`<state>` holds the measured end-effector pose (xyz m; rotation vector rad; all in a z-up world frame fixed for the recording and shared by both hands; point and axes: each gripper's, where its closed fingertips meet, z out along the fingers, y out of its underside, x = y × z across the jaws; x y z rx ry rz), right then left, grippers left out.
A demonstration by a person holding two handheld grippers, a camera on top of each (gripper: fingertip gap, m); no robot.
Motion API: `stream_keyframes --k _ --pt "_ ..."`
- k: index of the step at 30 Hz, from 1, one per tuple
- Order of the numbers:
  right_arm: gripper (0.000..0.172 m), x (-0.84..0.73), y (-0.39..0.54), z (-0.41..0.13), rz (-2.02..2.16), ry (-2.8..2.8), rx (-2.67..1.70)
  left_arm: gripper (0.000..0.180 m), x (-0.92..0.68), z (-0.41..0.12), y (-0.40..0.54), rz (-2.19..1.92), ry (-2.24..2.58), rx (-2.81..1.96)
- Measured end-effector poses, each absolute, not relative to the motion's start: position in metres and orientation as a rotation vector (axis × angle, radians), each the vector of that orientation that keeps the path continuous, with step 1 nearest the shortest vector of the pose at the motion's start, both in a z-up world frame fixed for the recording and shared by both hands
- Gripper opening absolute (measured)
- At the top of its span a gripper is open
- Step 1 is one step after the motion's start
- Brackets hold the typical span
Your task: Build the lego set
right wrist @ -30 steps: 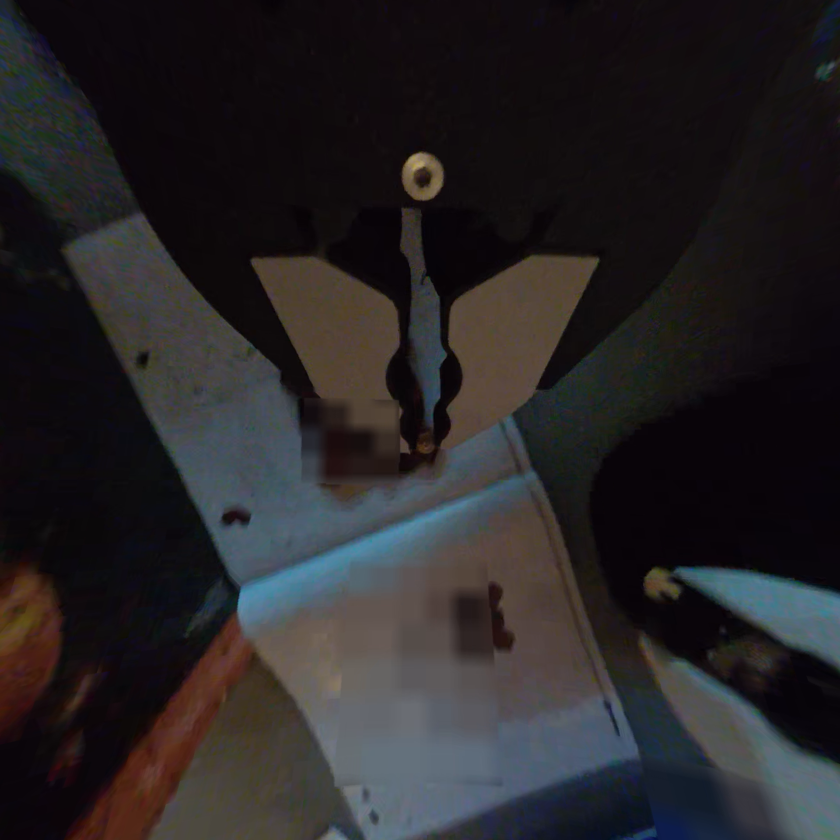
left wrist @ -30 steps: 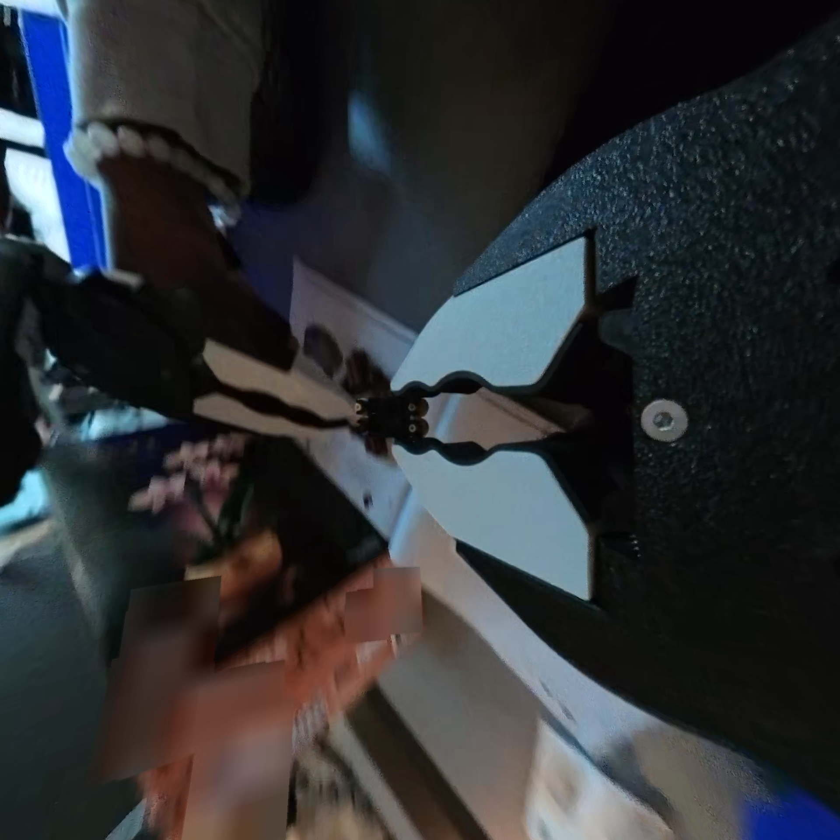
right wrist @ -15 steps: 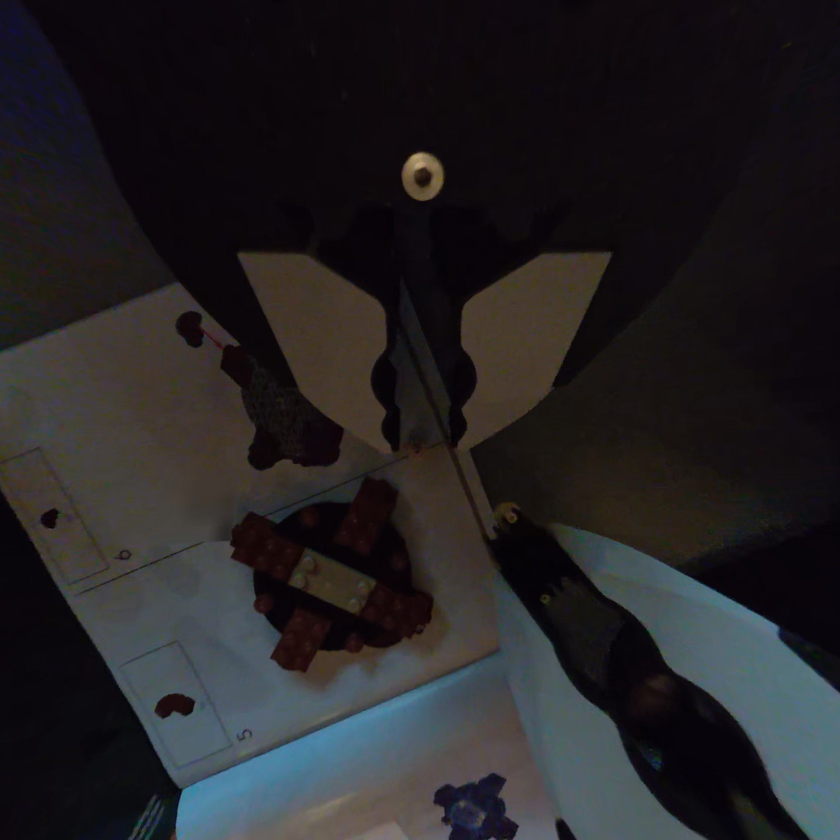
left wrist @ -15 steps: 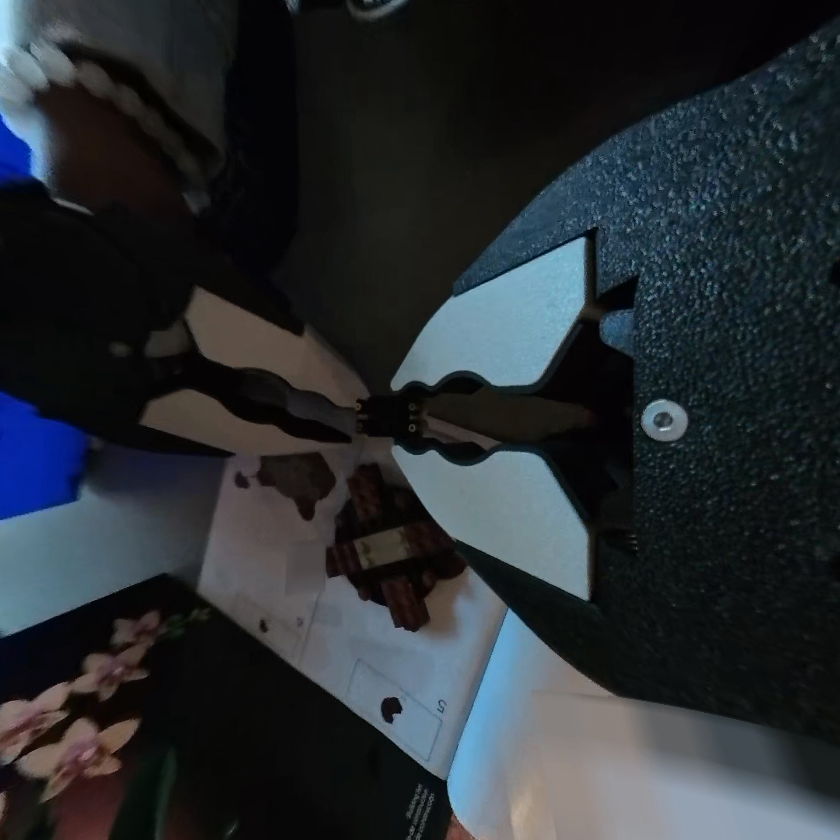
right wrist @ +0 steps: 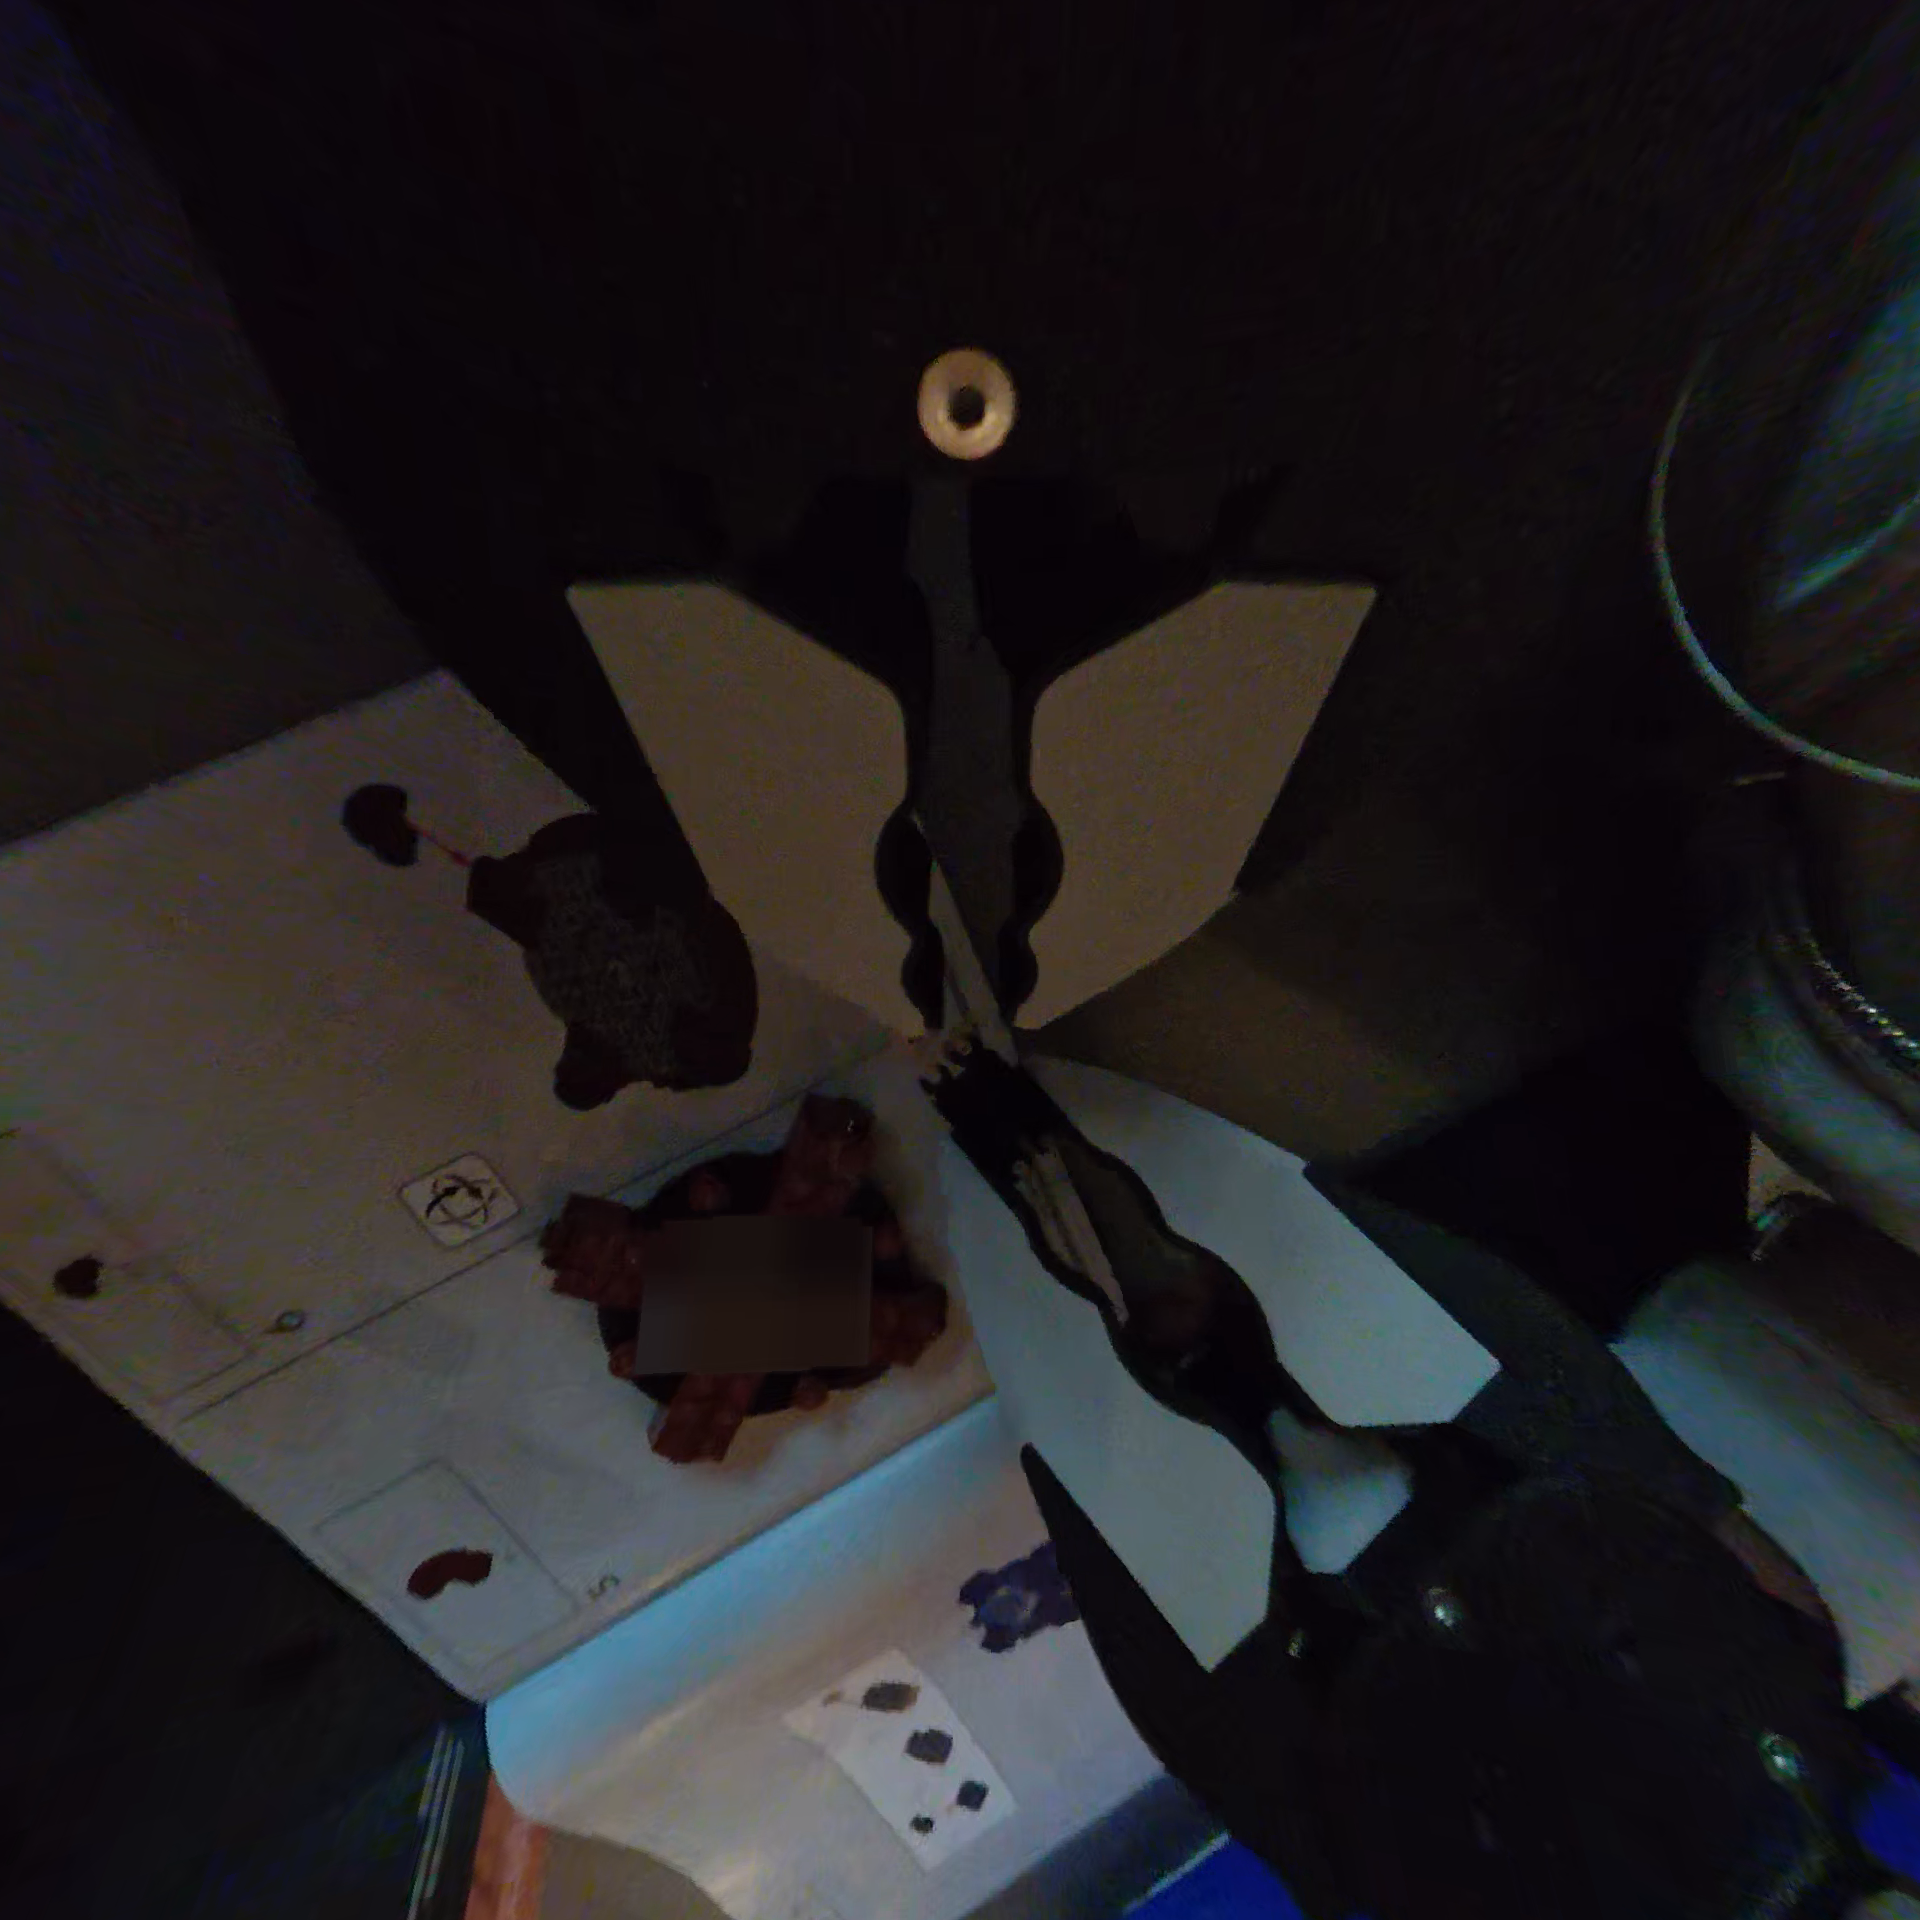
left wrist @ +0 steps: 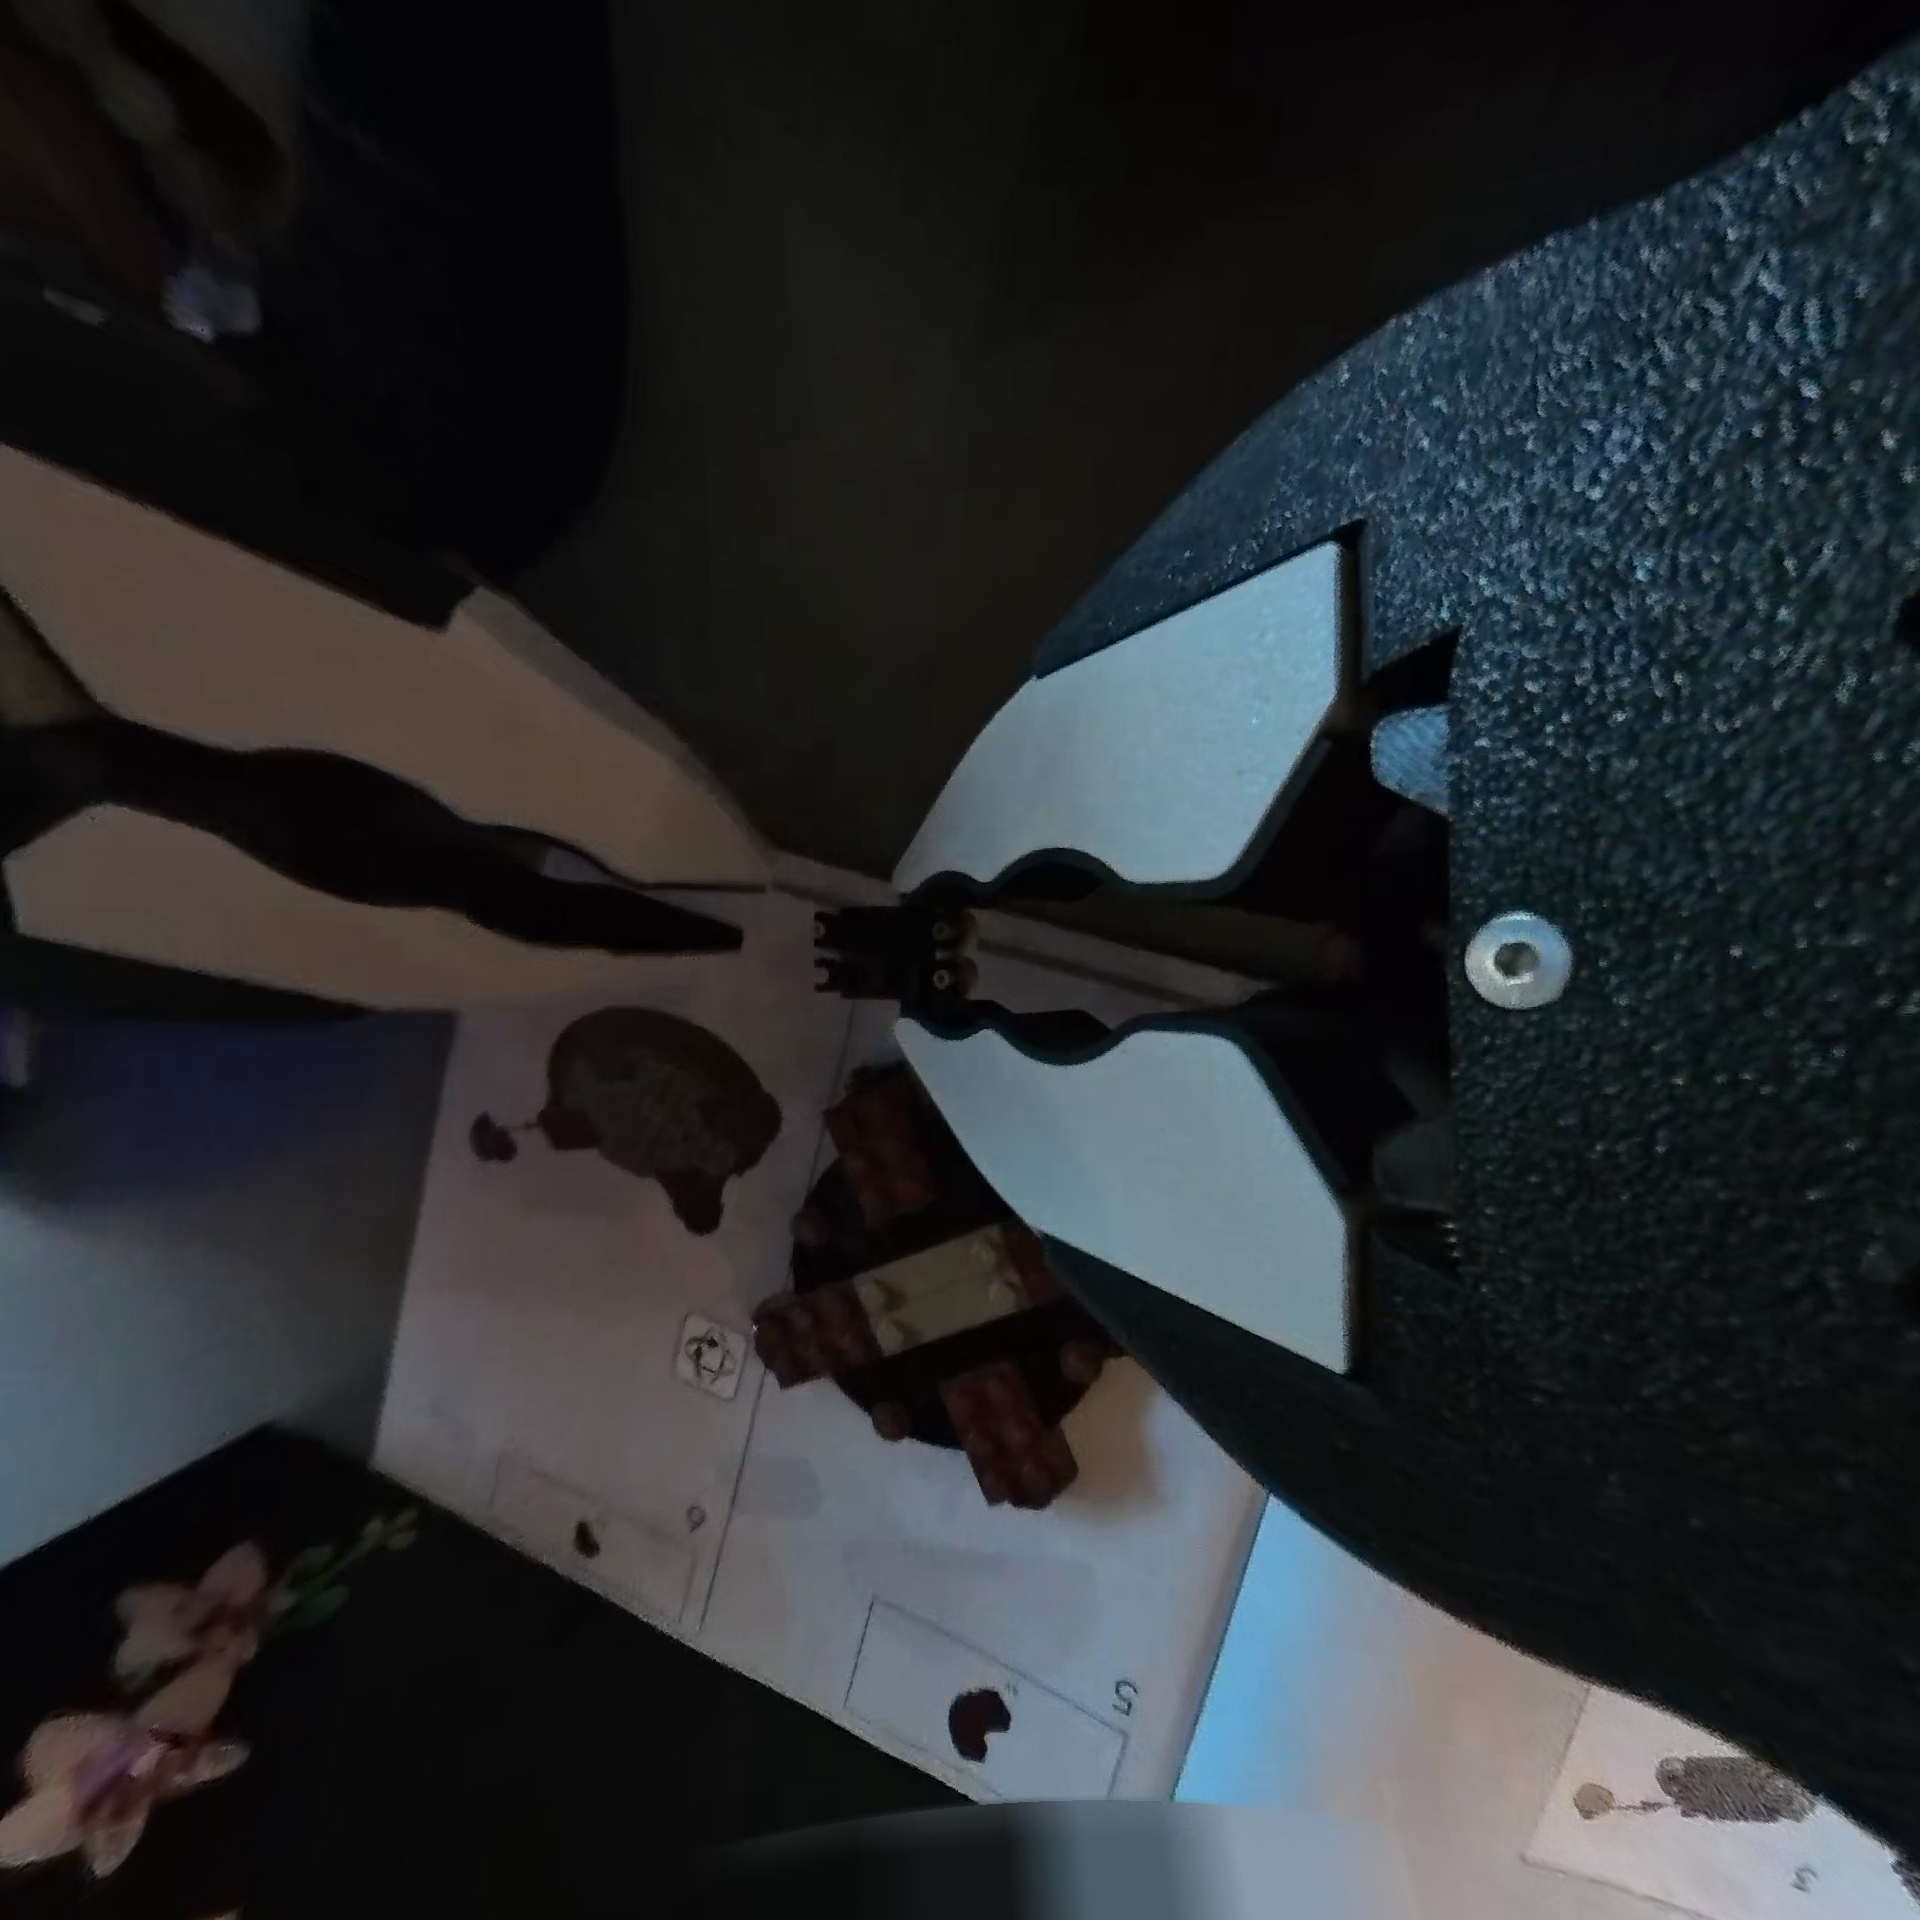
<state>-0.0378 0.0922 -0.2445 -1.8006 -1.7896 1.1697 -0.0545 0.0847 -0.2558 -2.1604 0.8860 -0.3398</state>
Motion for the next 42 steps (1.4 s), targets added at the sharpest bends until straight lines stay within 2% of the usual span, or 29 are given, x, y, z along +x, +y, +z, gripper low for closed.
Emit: stream_keyframes --k 42 --pt "0.015 -0.048 0.088 -0.264 1.278 -1.849 -1.923 0.017 -0.055 -0.268 0.089 -0.436 0.923 -2.166"
